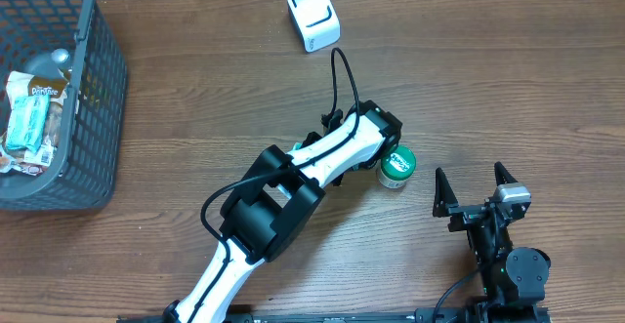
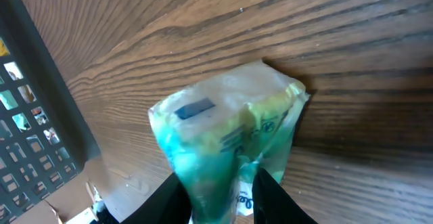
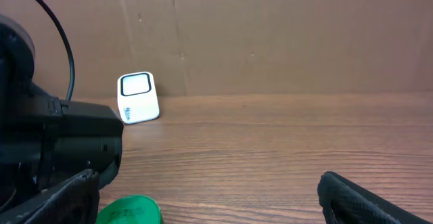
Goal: Scan the item barcode
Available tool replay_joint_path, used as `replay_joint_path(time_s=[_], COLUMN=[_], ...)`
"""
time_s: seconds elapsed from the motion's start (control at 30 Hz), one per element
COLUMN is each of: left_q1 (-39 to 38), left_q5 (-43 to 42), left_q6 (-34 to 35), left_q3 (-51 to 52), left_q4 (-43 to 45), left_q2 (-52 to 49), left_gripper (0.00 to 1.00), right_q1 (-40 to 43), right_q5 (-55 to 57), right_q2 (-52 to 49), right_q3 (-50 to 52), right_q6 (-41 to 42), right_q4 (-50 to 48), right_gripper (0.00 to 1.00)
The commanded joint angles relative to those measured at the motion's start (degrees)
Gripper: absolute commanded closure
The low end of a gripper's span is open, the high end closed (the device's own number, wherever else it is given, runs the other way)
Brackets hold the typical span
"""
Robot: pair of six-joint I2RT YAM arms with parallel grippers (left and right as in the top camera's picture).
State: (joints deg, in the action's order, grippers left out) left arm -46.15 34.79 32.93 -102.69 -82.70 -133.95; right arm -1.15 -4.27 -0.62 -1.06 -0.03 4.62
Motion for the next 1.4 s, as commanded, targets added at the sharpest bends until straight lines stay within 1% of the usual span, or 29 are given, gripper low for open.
replay_joint_path(time_s=[0.0,0.1,0.23,0.43,0.57,0.67,0.8,0.9,1.03,1.13,1.27,1.33,1.37], left_q1=[0.0,0.1,0.2,1.5,2.8,4.0,5.7,6.8,7.9,8.3,8.3,8.3,8.4], left_q5=[-1.9,-2.3,-3.0,-4.5,-9.1,-10.7,-15.7,-17.2,-20.4,-21.3,-21.8,-22.8,-23.2], left_q6=[1.0,0.9,0.9,0.9,-1.5,-2.2,-5.2,-5.7,-5.8,-5.9,-6.0,-6.0,-5.9], left_q3=[-3.2,-4.5,-5.4,-7.0,-8.1,-8.1,-8.1,-8.0,-8.0,-7.9,-7.6,-7.3,-7.1], left_q4=[-0.2,-0.2,-0.3,-1.3,-1.3,-1.4,-0.5,0.2,0.5,0.5,0.9,1.0,1.0], left_q2=[-0.5,-0.5,-0.5,-0.5,-0.5,-0.5,-0.5,-0.5,-0.5,-0.5,-0.5,-0.5,-0.5], left_gripper=[0.69,0.68,0.59,0.49,0.48,0.47,0.46,0.46,0.51,0.59,0.63,0.68,0.72], right_q1=[0.3,0.3,0.3,0.3,0.3,0.3,0.3,0.3,0.3,0.3,0.3,0.3,0.3], right_q5=[0.1,0.1,0.1,0.1,0.1,0.1,0.1,0.1,0.1,0.1,0.1,0.1,0.1], right_q2=[0.5,0.5,0.5,0.5,0.5,0.5,0.5,0.5,0.5,0.5,0.5,0.5,0.5], right_q3=[0.6,0.6,0.6,0.6,0.6,0.6,0.6,0.6,0.6,0.6,0.6,0.6,0.6], right_q6=[-0.3,-0.3,-0.3,-0.3,-0.3,-0.3,-0.3,-0.2,-0.3,-0.3,-0.3,-0.3,-0.3], right_q4=[-0.2,-0.2,-0.2,-0.2,-0.2,-0.2,-0.2,-0.2,-0.2,-0.2,-0.2,-0.2,-0.2], right_gripper=[0.0,0.0,0.0,0.0,0.0,0.0,0.0,0.0,0.0,0.0,0.0,0.0,0.0])
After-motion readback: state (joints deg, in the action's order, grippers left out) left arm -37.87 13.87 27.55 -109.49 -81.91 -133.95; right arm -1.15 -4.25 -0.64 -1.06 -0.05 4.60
